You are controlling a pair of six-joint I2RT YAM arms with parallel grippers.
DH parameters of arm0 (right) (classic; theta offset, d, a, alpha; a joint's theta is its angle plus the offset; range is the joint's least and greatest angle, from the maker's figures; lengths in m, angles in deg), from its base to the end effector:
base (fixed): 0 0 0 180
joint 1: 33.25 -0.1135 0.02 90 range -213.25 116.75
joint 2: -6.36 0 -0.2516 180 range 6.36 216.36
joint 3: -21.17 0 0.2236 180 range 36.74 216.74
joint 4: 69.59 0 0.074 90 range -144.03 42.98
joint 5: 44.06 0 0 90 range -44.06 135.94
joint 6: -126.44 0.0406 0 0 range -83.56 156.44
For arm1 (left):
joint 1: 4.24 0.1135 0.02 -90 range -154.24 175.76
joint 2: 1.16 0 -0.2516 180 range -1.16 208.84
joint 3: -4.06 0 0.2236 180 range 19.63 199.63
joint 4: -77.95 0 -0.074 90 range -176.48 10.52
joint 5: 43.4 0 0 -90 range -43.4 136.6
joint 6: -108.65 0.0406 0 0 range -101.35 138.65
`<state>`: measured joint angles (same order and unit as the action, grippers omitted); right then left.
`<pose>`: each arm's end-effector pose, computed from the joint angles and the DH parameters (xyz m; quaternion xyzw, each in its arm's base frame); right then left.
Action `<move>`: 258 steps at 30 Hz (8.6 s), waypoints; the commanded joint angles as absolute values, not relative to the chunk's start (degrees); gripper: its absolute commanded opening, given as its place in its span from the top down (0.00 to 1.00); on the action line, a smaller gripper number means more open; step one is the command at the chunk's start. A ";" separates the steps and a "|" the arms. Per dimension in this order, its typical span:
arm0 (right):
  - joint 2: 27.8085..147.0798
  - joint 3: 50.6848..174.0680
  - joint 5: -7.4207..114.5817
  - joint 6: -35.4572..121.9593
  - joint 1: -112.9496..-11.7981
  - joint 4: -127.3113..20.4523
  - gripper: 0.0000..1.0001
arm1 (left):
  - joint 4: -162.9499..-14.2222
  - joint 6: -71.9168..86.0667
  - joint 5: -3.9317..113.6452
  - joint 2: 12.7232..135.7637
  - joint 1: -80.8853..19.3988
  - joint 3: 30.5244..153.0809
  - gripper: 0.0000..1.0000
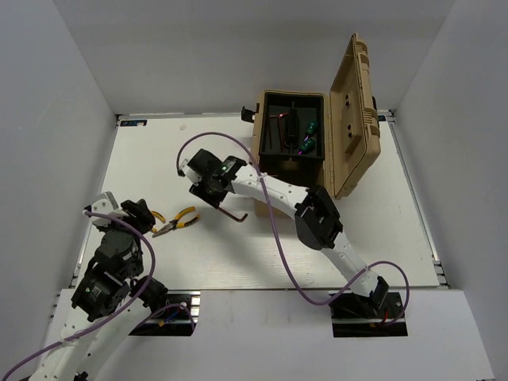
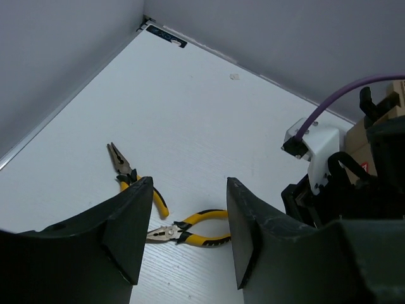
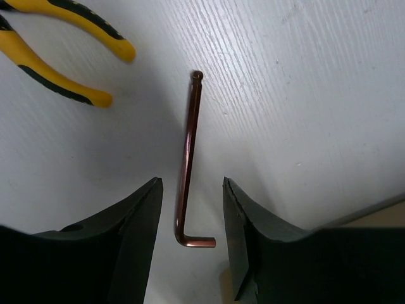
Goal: Sort the tools into containers
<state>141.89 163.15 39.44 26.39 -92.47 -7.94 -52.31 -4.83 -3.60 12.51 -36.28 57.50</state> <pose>0.2532 0.4160 0.2210 -0.5275 0.7935 0.0750 0.2940 0.0554 0.0021 0.2987 -0.2202 0.7120 0.0163 0.6666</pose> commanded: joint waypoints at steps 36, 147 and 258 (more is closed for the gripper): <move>148.05 156.28 48.84 26.15 -90.11 -2.26 0.78 | -54.31 -2.26 0.28 13.25 -36.32 57.25 0.39; 92.49 117.34 53.95 -1.88 -73.41 -14.64 0.28 | -57.13 1.43 9.15 19.40 -36.32 56.72 0.51; 78.61 113.65 78.37 23.08 -71.04 -21.42 0.43 | -56.07 16.81 47.91 96.05 -14.79 75.62 1.00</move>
